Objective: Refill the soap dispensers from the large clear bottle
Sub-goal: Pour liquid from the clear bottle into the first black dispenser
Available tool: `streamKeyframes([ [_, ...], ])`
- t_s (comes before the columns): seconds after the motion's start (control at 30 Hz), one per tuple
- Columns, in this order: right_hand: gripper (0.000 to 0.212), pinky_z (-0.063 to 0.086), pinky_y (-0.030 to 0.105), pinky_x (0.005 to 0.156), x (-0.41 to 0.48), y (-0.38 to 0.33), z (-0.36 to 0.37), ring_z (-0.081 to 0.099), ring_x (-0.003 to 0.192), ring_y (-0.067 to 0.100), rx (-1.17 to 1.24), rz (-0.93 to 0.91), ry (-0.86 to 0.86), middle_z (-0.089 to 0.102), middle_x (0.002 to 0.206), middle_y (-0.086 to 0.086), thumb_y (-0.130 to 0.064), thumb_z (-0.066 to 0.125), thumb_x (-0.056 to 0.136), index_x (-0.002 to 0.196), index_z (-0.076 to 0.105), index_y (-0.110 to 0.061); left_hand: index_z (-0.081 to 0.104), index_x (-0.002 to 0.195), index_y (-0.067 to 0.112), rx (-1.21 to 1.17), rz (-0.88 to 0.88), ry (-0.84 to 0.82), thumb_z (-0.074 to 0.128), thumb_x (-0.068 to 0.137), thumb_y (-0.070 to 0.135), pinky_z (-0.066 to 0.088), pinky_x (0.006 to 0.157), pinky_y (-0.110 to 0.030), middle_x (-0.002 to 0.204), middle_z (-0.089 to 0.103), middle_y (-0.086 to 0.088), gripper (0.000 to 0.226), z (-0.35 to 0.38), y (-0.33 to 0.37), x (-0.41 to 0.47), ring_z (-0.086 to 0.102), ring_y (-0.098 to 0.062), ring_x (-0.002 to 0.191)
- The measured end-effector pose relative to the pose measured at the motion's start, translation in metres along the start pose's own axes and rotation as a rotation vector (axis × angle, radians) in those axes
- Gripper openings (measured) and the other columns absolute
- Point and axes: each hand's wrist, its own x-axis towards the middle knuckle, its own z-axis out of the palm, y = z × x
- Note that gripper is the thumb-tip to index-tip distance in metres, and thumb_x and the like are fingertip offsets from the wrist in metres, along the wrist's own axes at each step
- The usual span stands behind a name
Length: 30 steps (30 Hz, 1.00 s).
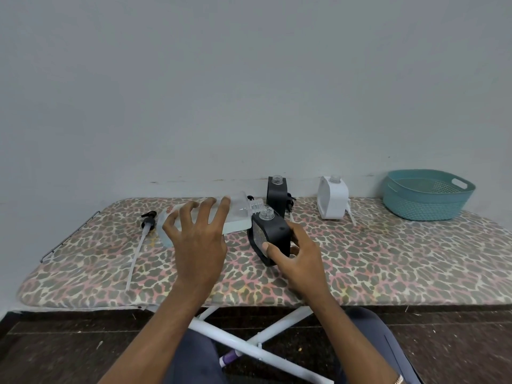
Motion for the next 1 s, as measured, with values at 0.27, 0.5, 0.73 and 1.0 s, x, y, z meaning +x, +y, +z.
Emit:
streamKeyframes([
  [0.27, 0.044, 0.047, 0.003, 0.085, -0.0001, -0.0021, -0.0002, 0.06, 0.109, -0.018, 0.004, 0.004, 0.01, 0.066, 0.107, -0.045, -0.03, 0.082, 0.092, 0.115, 0.054, -0.056, 0.057, 0.145, 0.028, -0.002, -0.004, 0.002, 0.075, 0.07, -0.003, 0.035, 0.1, -0.06, 0.137, 0.063, -0.001, 0.083, 0.0002, 0.0004, -0.0004, 0.052, -0.035, 0.128],
  [0.5, 0.046, 0.045, 0.001, 0.085, 0.0001, -0.0027, -0.001, 0.057, 0.106, -0.025, -0.016, 0.0, -0.006, 0.061, 0.103, -0.053, -0.028, 0.081, 0.093, 0.113, 0.052, -0.056, 0.058, 0.145, 0.028, -0.007, -0.006, 0.002, 0.076, 0.07, -0.003, 0.034, 0.101, -0.059, 0.137, 0.063, -0.001, 0.084, 0.0003, 0.0011, -0.0002, 0.052, -0.035, 0.127],
  [0.73, 0.045, 0.047, 0.008, 0.088, 0.0004, -0.002, -0.0005, 0.058, 0.107, -0.023, -0.023, 0.006, -0.005, 0.062, 0.104, -0.052, -0.029, 0.081, 0.093, 0.115, 0.052, -0.057, 0.057, 0.145, 0.028, -0.004, -0.007, 0.001, 0.076, 0.07, -0.003, 0.033, 0.102, -0.059, 0.137, 0.063, -0.001, 0.083, -0.0001, 0.0013, -0.0003, 0.052, -0.035, 0.128],
  [1.0, 0.046, 0.046, 0.005, 0.087, 0.0015, 0.001, -0.0001, 0.056, 0.108, -0.025, -0.033, 0.016, -0.012, 0.06, 0.103, -0.054, -0.032, 0.081, 0.093, 0.116, 0.051, -0.059, 0.057, 0.145, 0.028, 0.001, -0.007, 0.003, 0.074, 0.07, -0.003, 0.034, 0.101, -0.059, 0.137, 0.063, -0.001, 0.083, -0.0004, 0.0018, -0.0001, 0.051, -0.034, 0.128],
])
